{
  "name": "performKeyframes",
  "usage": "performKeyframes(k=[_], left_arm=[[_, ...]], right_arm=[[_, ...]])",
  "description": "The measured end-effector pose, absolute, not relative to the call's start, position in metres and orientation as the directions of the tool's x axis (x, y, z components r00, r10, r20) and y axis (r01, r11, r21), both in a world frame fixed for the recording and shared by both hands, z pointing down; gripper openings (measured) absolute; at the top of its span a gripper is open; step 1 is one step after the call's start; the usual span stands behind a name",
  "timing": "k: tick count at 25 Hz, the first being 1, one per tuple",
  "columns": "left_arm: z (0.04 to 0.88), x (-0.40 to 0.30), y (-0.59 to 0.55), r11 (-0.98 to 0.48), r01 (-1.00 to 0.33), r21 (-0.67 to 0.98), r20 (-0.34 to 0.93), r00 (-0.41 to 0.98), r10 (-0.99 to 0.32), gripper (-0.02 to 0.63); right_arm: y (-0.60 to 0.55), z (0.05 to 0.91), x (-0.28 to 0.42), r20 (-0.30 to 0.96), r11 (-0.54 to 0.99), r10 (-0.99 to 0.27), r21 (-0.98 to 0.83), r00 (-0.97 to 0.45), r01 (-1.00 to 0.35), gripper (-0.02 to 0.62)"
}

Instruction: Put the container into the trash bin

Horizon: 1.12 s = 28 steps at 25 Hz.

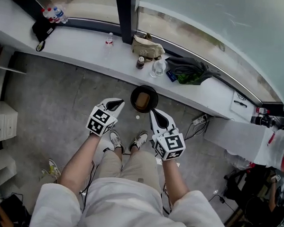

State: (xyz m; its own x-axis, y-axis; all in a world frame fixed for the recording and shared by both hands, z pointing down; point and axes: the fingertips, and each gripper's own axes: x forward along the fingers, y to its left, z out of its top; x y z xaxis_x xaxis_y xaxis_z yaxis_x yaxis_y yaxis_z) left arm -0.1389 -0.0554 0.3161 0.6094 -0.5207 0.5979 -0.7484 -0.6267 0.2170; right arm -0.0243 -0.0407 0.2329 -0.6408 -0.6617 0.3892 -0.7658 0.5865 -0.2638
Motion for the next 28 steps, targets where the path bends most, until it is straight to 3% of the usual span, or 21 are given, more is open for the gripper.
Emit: performKeyframes(k=[11, 28], left_arm=[[0.183, -0.151, -0.058, -0.603, -0.78, 0.168, 0.45, 0.605, -0.657, 0.017], [-0.055, -0.152, -0.078, -0.55, -0.835, 0.03, 0.042, 0.551, -0.834, 0.018]], right_arm=[[-0.029, 0.144, -0.001, 0.338, 0.566, -0.72, -0.219, -0.606, -0.795, 0.002], [-0.049, -0.031, 0.078, 0.025, 0.513, -0.855, -0.097, -0.518, -0.853, 0.002]])
